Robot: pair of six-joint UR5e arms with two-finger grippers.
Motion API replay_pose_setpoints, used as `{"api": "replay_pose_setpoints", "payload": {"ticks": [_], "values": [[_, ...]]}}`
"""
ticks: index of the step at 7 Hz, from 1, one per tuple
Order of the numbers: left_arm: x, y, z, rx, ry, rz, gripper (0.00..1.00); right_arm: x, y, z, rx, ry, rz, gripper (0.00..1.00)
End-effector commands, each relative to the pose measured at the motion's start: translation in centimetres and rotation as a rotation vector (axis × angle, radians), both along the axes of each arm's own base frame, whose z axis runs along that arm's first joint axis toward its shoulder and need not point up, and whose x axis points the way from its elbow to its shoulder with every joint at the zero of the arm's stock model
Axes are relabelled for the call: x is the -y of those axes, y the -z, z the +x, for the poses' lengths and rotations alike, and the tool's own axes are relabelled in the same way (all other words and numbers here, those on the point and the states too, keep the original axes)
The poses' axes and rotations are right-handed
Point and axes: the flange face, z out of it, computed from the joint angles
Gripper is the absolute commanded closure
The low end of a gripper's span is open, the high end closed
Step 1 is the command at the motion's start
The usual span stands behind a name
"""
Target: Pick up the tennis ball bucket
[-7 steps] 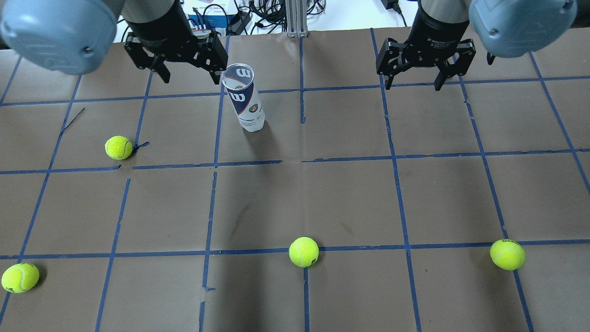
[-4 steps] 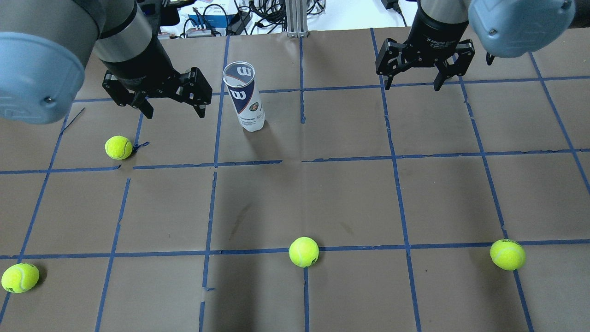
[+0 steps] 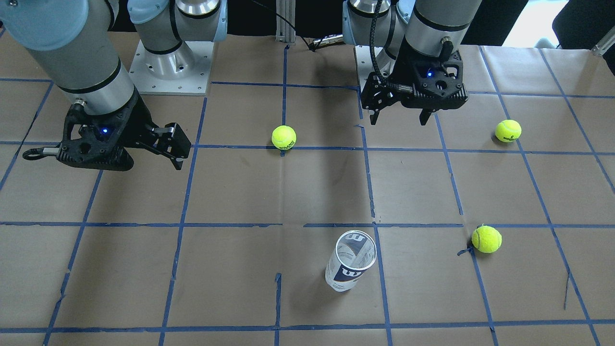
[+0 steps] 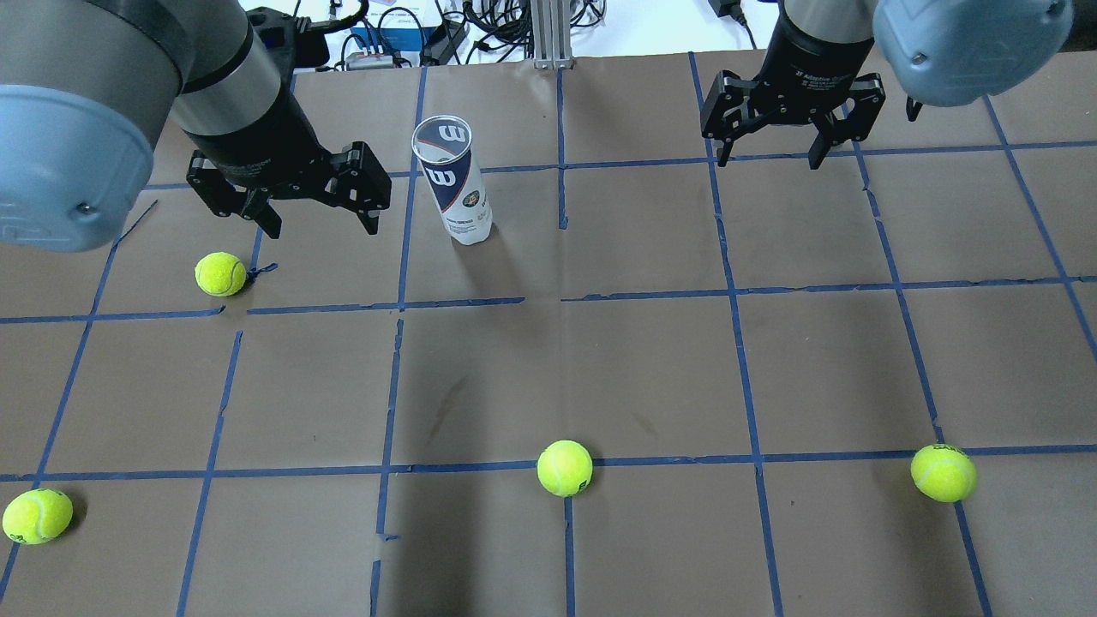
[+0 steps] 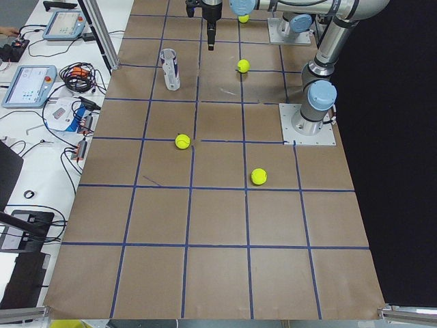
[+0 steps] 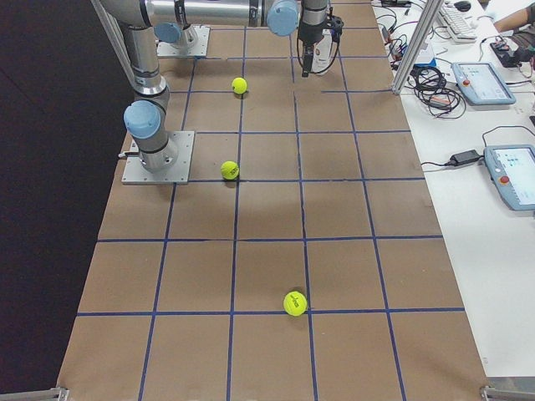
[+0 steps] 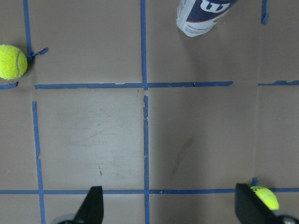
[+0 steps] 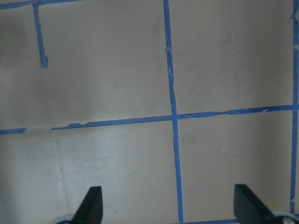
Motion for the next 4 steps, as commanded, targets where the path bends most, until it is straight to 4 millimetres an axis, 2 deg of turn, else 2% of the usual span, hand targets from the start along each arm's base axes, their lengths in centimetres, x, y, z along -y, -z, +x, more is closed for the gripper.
{"api": "replay_pose_setpoints", "payload": {"ticks": [1,2,4], "values": [[0.00,-0.08,0.25,0.000,-0.005,0.001,0.00,0.01,-0.07,0.06,0.000,0.002,-0.003,0.00],[-0.22,0.10,0.19,0.001,-0.003,0.008,0.00,0.08,-0.37,0.07,0.001,0.003,-0.009,0.00],[-0.16,-0.19,0.20,0.002,-0.003,0.001,0.00,0.09,0.32,-0.13,-0.003,0.006,0.005,0.00]]}}
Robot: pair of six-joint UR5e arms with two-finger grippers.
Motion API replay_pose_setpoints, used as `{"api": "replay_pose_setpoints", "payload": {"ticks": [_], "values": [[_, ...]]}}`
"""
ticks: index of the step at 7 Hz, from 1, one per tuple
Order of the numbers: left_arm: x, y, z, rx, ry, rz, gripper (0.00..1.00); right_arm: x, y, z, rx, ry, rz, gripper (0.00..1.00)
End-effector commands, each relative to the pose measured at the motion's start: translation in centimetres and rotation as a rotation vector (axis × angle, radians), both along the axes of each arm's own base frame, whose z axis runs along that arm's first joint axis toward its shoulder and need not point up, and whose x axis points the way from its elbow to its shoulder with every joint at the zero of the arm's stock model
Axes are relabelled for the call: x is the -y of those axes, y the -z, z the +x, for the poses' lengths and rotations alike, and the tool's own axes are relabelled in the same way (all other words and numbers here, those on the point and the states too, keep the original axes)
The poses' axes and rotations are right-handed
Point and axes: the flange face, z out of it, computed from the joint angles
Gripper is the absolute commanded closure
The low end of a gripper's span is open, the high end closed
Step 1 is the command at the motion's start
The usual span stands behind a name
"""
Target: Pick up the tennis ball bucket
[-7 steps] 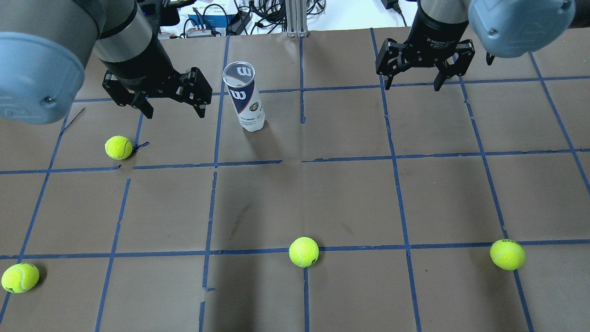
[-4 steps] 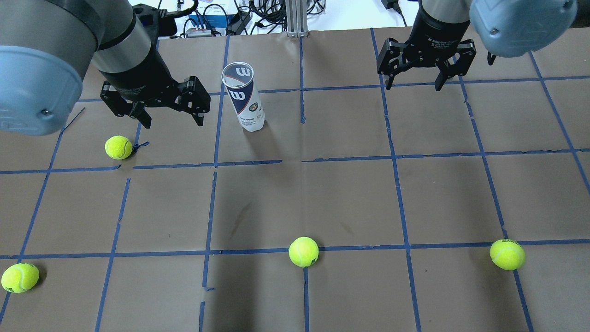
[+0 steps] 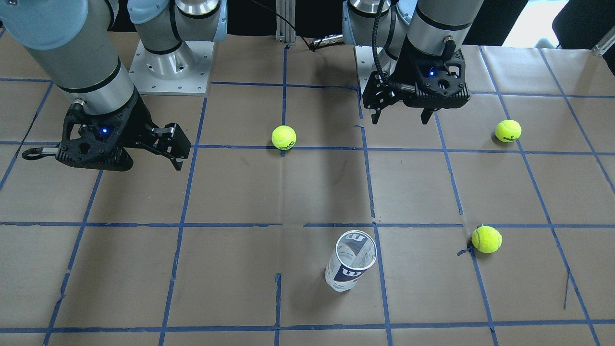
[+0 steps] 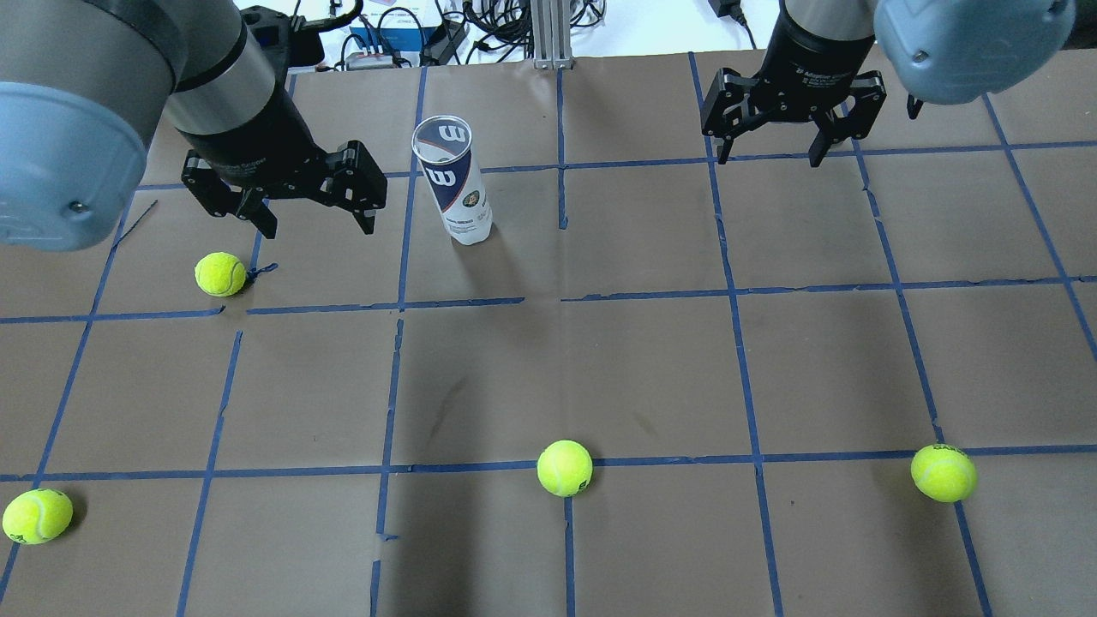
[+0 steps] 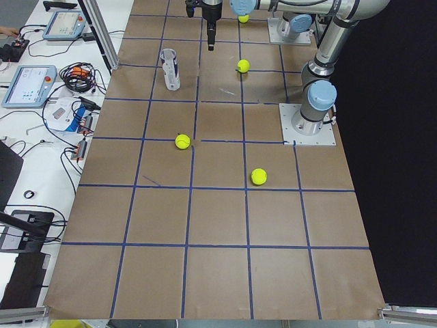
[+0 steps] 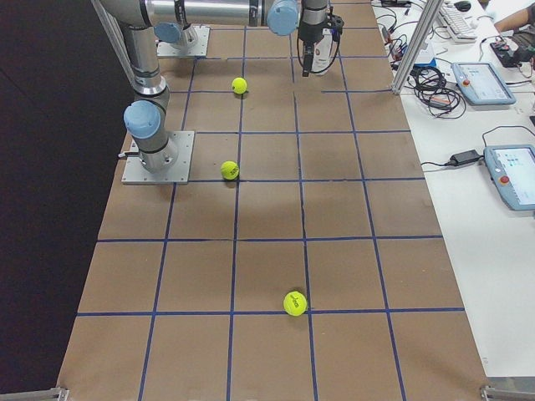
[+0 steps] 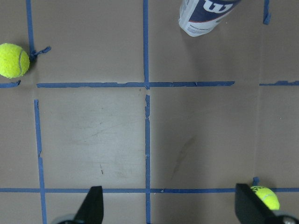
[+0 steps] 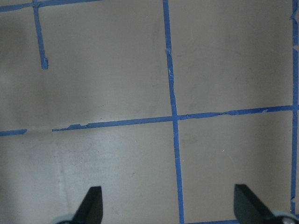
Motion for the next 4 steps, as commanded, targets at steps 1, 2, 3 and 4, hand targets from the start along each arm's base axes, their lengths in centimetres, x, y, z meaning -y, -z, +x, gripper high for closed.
{"api": "replay_pose_setpoints", "payload": {"ticks": [1,2,3,4], "values": [[0.07,-0.54,0.00,0.000,-0.001,-0.010,0.00,0.02,0.13,-0.24,-0.003,0.004,0.004,0.00],[0.04,-0.45,-0.02,-0.001,-0.001,-0.007,0.00,0.02,0.13,-0.24,-0.003,0.005,0.004,0.00],[0.08,-0.47,0.07,0.001,-0.003,-0.009,0.00,0.00,0.13,-0.23,-0.010,0.004,0.004,0.00],[0.10,-0.54,0.06,-0.001,-0.003,-0.010,0.00,-0.03,-0.03,-0.19,-0.006,0.004,0.001,0.00]]}}
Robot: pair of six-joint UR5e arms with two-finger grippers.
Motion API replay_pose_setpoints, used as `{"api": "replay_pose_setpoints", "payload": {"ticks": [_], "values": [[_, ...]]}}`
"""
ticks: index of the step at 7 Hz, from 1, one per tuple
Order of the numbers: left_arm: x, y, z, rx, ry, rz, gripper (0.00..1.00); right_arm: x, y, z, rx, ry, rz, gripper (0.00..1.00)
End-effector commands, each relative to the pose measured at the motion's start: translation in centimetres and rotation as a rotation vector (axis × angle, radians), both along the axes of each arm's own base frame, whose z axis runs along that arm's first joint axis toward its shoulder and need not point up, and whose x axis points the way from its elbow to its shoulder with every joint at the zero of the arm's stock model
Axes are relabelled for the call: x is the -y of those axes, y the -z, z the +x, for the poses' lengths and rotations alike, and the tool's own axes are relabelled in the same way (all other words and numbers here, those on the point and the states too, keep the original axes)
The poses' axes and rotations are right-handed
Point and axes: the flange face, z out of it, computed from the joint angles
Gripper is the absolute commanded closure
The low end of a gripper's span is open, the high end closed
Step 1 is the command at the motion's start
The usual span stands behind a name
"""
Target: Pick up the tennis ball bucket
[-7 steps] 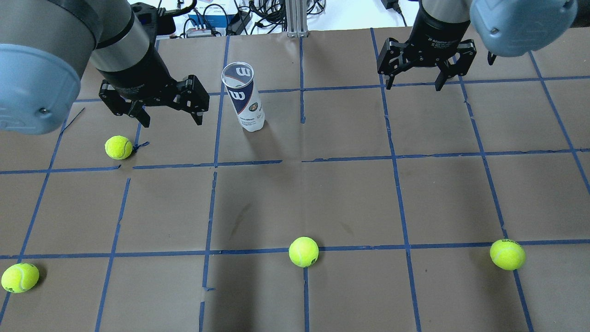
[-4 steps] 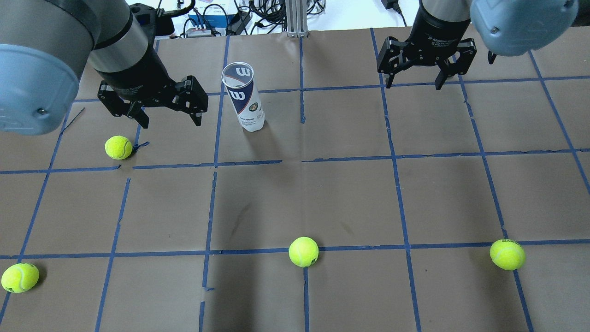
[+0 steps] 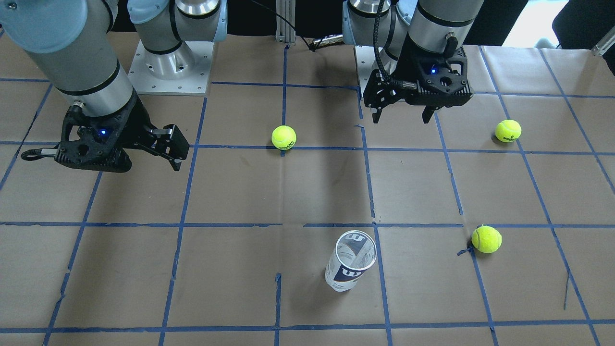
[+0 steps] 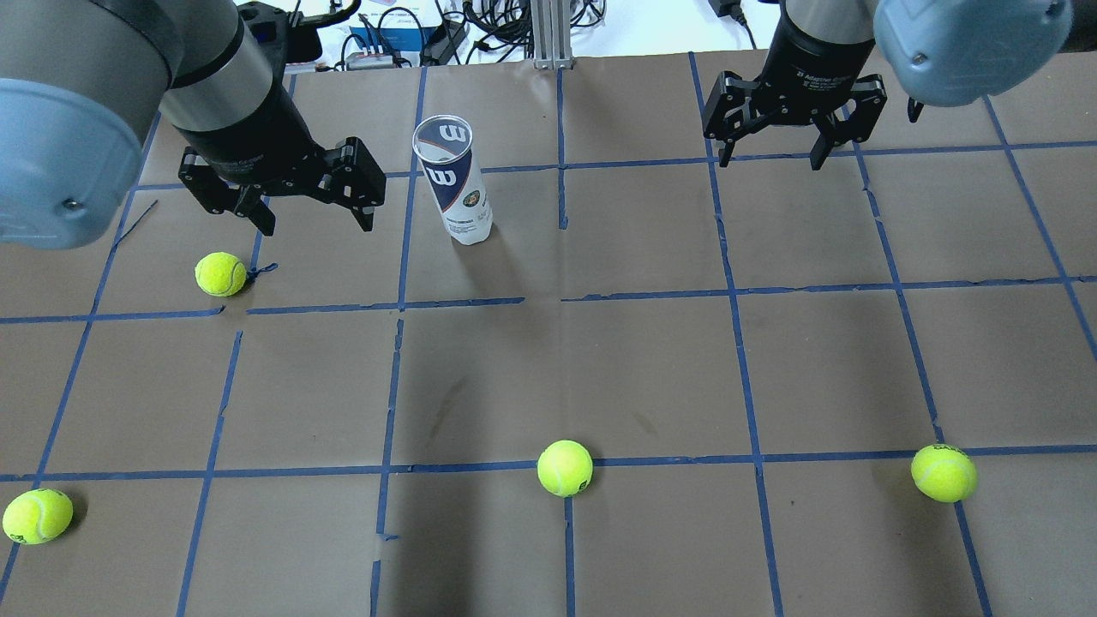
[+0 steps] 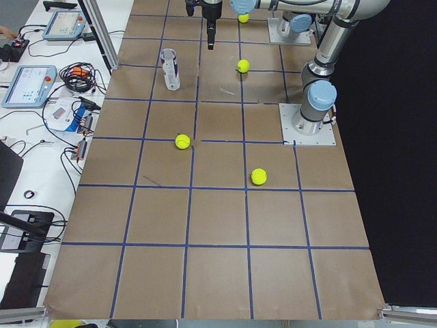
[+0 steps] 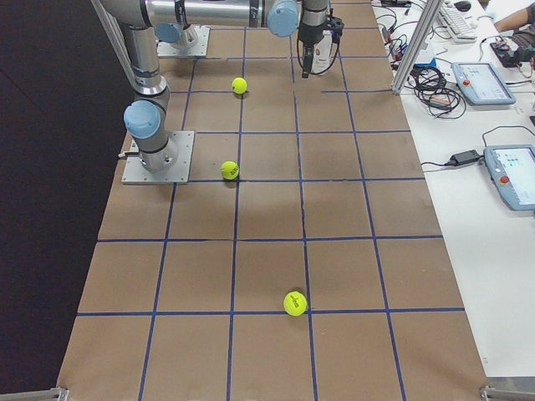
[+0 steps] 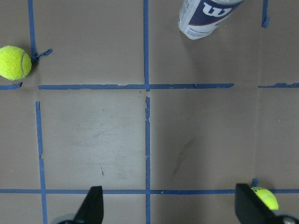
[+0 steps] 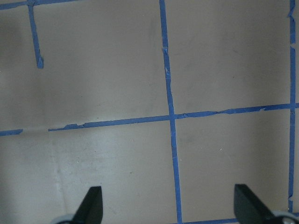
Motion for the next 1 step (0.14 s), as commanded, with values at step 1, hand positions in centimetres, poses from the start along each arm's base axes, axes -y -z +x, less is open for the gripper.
{"api": "replay_pose_setpoints", "payload": {"ticks": [1], "values": [[0.04,-0.08,0.02,-0.001,-0.001,-0.003,0.00,0.04,-0.50,0.13,0.001,-0.002,-0.010,0.00]]}}
